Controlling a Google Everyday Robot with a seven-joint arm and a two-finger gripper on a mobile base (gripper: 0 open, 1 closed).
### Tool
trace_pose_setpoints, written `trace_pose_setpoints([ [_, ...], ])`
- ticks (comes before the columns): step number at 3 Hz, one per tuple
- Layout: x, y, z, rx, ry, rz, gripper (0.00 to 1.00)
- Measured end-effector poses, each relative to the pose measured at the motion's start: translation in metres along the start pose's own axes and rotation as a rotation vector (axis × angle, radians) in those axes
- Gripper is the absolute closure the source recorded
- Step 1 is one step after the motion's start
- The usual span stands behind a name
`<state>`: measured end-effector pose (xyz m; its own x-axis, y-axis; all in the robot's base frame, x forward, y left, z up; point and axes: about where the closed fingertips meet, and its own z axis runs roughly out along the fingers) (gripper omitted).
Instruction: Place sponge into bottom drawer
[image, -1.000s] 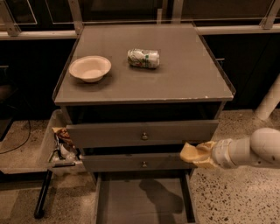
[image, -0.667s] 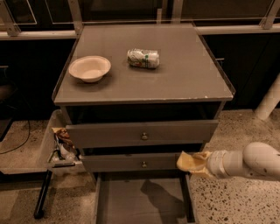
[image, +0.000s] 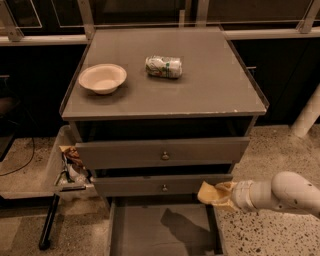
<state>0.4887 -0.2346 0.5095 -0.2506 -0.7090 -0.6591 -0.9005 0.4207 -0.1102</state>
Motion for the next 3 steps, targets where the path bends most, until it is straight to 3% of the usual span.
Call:
trace_pose_setpoints([
  [1,0.006,0.004,0.013,-0.012,0.0,0.015,1.0],
  [2,0.04,0.022,0.065,-0.04,0.06,0.059,1.0],
  [3,0.07,0.022,0.117,-0.02,0.057,0.09,1.0],
])
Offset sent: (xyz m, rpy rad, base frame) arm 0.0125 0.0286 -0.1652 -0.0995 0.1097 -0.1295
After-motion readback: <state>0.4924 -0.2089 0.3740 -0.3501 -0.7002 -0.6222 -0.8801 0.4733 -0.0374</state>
